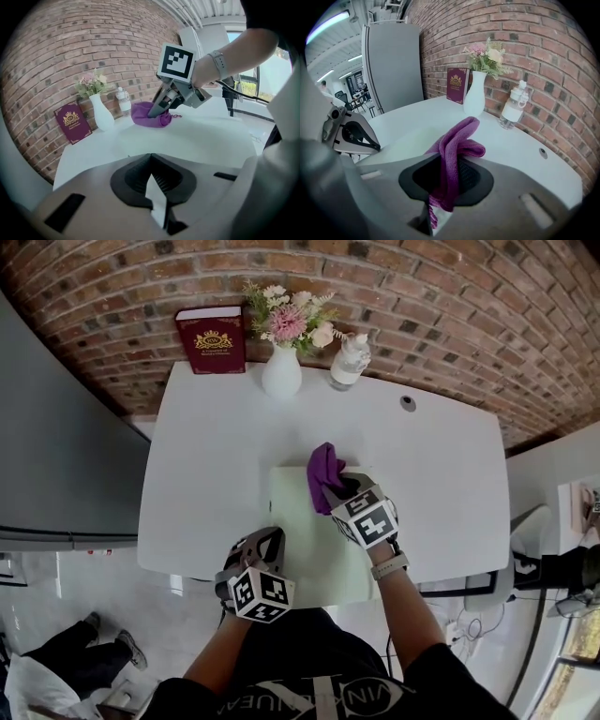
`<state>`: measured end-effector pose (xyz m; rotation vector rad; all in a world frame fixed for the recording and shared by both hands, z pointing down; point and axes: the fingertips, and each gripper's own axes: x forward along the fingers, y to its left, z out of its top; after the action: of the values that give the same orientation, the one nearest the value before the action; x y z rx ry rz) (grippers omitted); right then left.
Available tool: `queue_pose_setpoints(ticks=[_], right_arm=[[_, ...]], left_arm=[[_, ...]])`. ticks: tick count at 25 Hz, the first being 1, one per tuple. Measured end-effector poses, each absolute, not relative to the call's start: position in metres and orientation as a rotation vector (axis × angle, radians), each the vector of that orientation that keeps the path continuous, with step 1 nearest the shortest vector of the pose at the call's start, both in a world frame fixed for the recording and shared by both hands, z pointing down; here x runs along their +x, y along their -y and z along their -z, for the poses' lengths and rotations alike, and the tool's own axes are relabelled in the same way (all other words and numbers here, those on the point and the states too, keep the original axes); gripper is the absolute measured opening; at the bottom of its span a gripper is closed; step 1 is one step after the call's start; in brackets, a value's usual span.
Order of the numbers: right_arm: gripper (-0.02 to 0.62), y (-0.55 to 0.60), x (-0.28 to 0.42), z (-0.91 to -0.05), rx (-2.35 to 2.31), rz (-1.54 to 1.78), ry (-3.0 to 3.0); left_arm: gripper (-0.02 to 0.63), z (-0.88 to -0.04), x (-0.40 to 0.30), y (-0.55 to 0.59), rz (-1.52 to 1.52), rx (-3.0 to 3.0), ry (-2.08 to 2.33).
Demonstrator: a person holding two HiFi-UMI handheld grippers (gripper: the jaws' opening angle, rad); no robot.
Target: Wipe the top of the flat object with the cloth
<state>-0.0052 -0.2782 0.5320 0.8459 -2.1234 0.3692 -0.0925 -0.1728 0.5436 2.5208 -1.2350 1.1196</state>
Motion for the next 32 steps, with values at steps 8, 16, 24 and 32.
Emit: queue_pose_setpoints(ticks=[8, 16, 24, 32], right_arm=[[0.067, 0.28, 0.03, -0.533, 0.92, -0.396, 2.081], [0.067, 0.278, 0.081, -0.535, 1.023, -0.43, 2.008], [0.067, 0.277, 0.127, -0.533, 1.105, -0.42, 1.94], [0.067, 0.267, 0.13, -0.492, 1.223, -0.34, 2.019]], left_arm=[[0.009, -0.546, -0.091, 0.174, -1.209, 2.48, 1.291], [0.009, -0.545, -0.09, 0.174, -1.211, 2.466, 1.304], [0.009, -0.545, -0.09, 0.174, -1.199, 2.451, 1.327], [0.012, -0.533, -0.099, 0.176, -1.002, 2.529, 1.358]])
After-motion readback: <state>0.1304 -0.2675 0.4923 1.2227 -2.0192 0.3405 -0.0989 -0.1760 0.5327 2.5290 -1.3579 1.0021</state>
